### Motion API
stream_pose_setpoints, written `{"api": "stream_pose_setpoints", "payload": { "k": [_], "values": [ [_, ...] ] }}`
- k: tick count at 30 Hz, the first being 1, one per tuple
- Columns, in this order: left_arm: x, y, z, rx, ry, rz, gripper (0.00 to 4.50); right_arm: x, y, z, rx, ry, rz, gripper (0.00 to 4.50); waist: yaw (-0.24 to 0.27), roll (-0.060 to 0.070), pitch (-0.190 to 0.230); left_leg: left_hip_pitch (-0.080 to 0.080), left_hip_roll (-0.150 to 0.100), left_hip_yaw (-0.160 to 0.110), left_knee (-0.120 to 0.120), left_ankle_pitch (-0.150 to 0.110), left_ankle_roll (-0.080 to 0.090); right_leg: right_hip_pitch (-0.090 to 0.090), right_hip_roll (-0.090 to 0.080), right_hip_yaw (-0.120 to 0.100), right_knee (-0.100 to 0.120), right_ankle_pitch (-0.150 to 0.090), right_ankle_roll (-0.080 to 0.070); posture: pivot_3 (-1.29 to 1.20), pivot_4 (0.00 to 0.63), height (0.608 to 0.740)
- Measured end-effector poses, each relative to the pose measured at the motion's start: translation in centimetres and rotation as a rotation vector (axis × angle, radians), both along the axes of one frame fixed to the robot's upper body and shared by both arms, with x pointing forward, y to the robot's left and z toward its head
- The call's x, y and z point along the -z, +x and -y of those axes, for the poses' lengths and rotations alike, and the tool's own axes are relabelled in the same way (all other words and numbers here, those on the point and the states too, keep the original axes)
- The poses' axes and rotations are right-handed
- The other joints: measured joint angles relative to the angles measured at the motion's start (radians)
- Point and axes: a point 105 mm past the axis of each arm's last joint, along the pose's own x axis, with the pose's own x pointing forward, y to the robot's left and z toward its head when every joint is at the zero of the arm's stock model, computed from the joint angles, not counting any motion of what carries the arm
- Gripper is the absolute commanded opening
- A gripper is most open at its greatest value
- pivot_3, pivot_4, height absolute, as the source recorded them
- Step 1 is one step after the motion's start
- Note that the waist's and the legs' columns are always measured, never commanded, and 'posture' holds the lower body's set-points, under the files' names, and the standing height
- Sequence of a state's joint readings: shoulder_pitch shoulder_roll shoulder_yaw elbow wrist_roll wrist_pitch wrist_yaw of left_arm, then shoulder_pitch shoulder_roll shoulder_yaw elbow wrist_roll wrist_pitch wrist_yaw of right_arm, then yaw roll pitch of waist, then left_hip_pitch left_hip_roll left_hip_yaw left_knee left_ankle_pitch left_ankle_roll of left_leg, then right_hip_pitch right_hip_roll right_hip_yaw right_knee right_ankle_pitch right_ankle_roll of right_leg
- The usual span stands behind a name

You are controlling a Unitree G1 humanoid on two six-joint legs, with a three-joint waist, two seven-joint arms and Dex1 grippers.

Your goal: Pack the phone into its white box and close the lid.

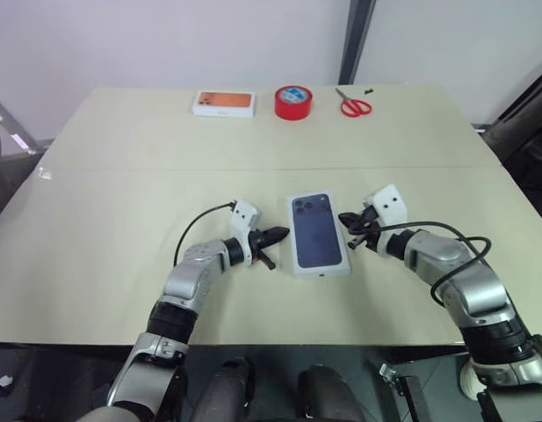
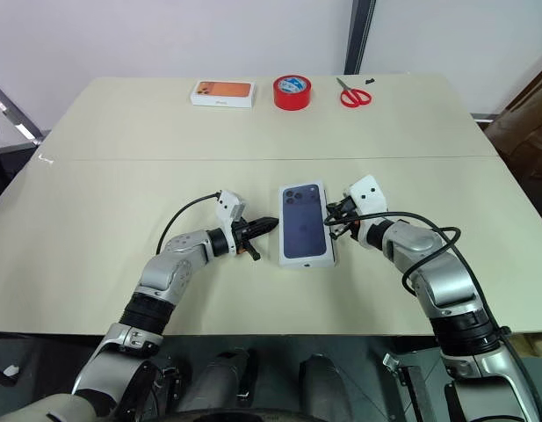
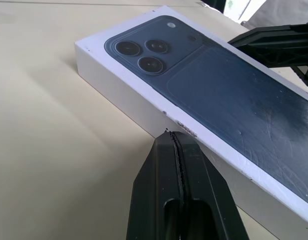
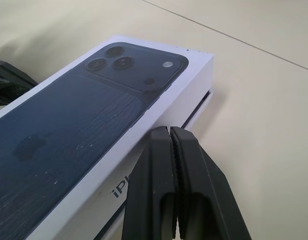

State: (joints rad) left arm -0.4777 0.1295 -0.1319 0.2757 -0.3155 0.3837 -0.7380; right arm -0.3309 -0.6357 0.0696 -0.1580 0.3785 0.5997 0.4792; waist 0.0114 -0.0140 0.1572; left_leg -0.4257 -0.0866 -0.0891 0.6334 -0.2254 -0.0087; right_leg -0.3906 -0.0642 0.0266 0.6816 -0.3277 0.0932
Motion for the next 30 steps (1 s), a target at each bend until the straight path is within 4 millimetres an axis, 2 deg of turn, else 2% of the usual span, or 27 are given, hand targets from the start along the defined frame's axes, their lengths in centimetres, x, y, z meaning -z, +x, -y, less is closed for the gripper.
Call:
{"api": "stream_pose_setpoints", "payload": {
  "k": [14,21,30],
  "values": [
    [-0.2,0.1,0.4,0.0,-0.009,0.003,0.0,0.1,0.1,0.3,0.013,-0.03,0.011,0.1,-0.001,0.0,0.0,0.0,0.0,0.0,0.0,0.0,0.0,0.0,0.0,0.0,0.0,0.0,0.0,0.0,0.15,0.734],
    [-0.4,0.0,1.0,0.007,-0.026,0.004,0.0,1.4,-0.1,0.9,0.037,-0.047,-0.022,0.1,0.0,0.0,0.0,0.0,0.0,0.0,0.0,0.0,0.0,0.0,0.0,0.0,0.0,0.0,0.0,0.0,0.15,0.734],
    [-0.3,-0.1,1.1,0.011,-0.003,0.012,0.0,1.6,-0.2,1.0,0.027,-0.086,-0.016,0.1,0.0,0.0,0.0,0.0,0.0,0.0,0.0,0.0,0.0,0.0,0.0,0.0,0.0,0.0,0.0,0.0,0.15,0.734]
  ]
}}
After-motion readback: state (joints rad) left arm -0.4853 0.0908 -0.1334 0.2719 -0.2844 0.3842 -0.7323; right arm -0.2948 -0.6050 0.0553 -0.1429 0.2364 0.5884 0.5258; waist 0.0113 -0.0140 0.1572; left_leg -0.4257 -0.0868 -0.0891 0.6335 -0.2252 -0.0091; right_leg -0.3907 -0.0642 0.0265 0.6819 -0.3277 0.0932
